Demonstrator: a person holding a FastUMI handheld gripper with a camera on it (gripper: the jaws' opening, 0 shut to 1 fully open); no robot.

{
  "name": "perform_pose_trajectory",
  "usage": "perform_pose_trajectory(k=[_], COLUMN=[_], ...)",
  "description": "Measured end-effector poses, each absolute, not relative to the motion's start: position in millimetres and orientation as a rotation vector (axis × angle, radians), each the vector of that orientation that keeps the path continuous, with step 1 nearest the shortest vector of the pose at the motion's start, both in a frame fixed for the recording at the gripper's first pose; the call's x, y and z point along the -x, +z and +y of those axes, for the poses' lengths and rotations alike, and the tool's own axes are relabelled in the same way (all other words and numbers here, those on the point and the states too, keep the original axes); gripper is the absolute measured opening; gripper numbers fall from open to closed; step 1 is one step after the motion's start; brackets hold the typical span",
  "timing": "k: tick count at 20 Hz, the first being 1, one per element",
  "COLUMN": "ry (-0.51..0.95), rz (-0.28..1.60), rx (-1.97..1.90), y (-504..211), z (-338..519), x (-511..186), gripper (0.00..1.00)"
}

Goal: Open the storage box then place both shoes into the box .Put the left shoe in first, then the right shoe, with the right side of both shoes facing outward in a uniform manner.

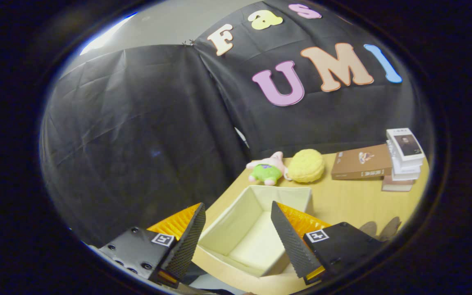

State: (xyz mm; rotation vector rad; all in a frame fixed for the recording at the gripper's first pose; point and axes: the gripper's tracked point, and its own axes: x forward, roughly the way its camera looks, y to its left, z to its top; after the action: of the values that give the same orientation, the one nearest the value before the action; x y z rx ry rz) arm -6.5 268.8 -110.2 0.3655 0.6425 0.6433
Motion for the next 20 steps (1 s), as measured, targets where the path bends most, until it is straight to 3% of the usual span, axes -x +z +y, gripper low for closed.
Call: perform_pose_trajectory(k=[9, 20], ry=[0.448, 0.317], rz=[0.644, 0.889], rx=[-0.120, -0.026], y=[-175, -292], z=[141, 44], x=[-2, 31], gripper=[1.00, 1.00])
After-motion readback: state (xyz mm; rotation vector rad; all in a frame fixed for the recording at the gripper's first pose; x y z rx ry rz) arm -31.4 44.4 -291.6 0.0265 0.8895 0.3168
